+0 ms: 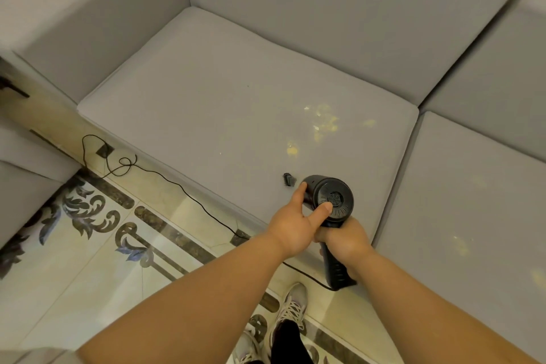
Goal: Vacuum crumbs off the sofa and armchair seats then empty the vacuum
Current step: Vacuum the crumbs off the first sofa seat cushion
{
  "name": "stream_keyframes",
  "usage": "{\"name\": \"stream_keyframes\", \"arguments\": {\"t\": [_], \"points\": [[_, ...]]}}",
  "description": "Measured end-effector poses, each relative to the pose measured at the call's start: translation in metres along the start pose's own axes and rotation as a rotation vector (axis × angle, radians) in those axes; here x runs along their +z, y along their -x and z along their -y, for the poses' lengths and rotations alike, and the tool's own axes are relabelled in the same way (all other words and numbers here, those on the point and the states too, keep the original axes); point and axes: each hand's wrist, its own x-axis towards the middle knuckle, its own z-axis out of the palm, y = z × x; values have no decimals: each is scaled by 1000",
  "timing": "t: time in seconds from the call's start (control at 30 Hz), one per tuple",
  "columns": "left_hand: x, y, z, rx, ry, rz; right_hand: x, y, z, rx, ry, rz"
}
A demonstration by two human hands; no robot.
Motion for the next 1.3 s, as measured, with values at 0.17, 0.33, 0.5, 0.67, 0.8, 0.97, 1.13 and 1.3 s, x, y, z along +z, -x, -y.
{"name": "stream_keyframes", "arguments": {"t": [0.17,0.33,0.5,0.67,0.8,0.97,1.13,1.3], "points": [[-5,8,13,-14,-19,-5,9,3,-4,32,35,35],[-9,10,10,-12,-3,-10,10,2,-1,12,46,22],[-20,11,-4,7,30,-42,13,-1,16,-40,42,28],[-53,5,-21,18,60,-147,27,-16,59,-83,82,108],[-89,-5,-24,18,94,-247,54,-34,93,-133,126,187],[-125,-17,-3,-10,153,-343,96,-53,111,-132,171,271],[-147,-28,26,-68,124,-284,125,-64,105,-56,195,250],[-152,-32,23,-65,133,-229,126,-61,109,-28,192,188]]}}
